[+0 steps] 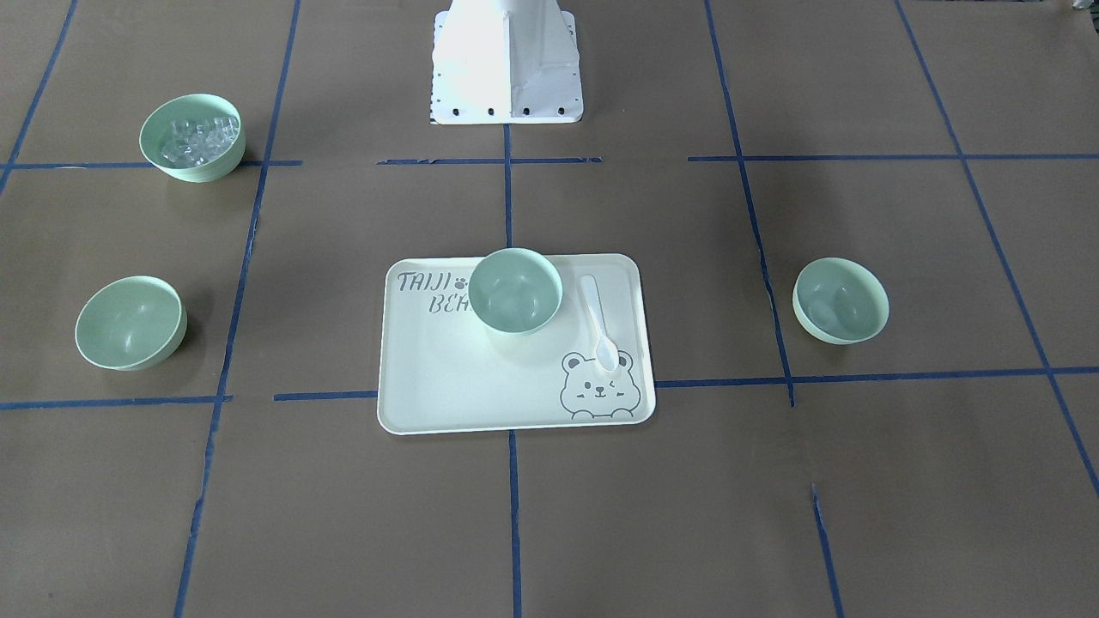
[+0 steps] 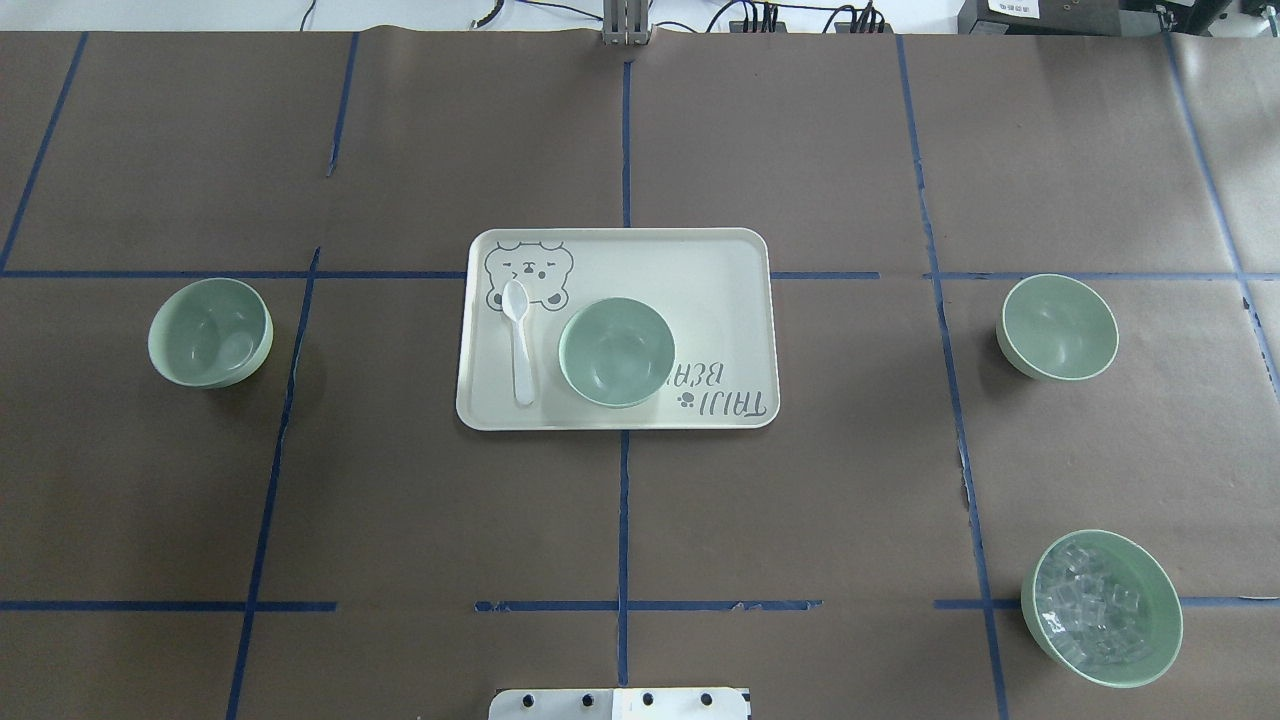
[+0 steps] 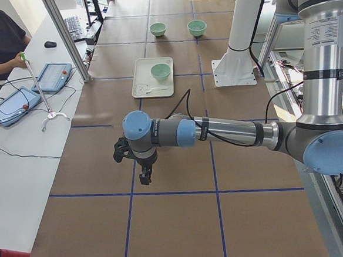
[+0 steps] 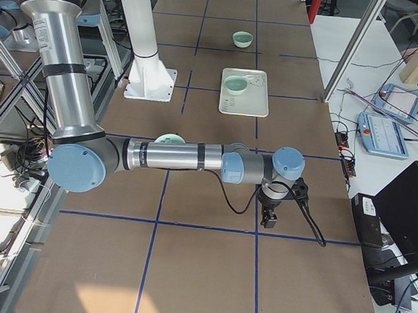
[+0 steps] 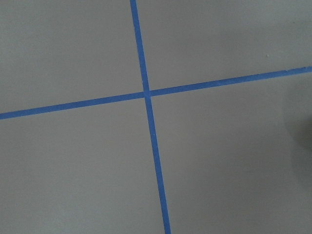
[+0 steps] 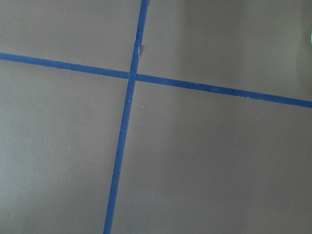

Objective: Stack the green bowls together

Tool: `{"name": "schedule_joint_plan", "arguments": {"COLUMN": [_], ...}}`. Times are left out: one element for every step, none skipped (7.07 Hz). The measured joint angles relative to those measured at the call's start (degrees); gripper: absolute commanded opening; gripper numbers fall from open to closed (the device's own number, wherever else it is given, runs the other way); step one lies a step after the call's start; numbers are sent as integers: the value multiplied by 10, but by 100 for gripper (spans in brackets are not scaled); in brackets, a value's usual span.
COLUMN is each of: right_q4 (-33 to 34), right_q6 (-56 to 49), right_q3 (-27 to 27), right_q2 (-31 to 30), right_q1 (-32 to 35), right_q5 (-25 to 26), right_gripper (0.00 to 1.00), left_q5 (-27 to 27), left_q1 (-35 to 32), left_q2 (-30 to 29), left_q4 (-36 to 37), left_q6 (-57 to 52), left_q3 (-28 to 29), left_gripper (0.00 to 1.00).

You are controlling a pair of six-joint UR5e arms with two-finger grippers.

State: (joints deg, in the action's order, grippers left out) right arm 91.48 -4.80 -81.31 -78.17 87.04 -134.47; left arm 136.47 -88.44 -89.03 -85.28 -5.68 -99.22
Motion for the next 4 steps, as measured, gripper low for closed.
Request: {"name": "schedule_joint_plan", "arguments": {"right_q4": [6, 9, 9, 8], "right_q6": [0, 0, 0, 0], "right_q3": [0, 1, 2, 2], "right_q2": [4, 7, 8, 6], "right_q1": [0, -1, -1, -1], "right_q5": [-2, -2, -1, -1], "right_gripper": [100, 100, 100, 100], "left_q5": [1, -1, -4, -5], "left_q1": [0, 0, 1, 1], "left_q2": [4, 11, 15, 15], "left_q4": [-5, -14, -18, -20], "left_q6": [-7, -23, -32, -36], "left_q3": [-4, -12, -11, -9], "left_gripper": [100, 100, 100, 100]}}
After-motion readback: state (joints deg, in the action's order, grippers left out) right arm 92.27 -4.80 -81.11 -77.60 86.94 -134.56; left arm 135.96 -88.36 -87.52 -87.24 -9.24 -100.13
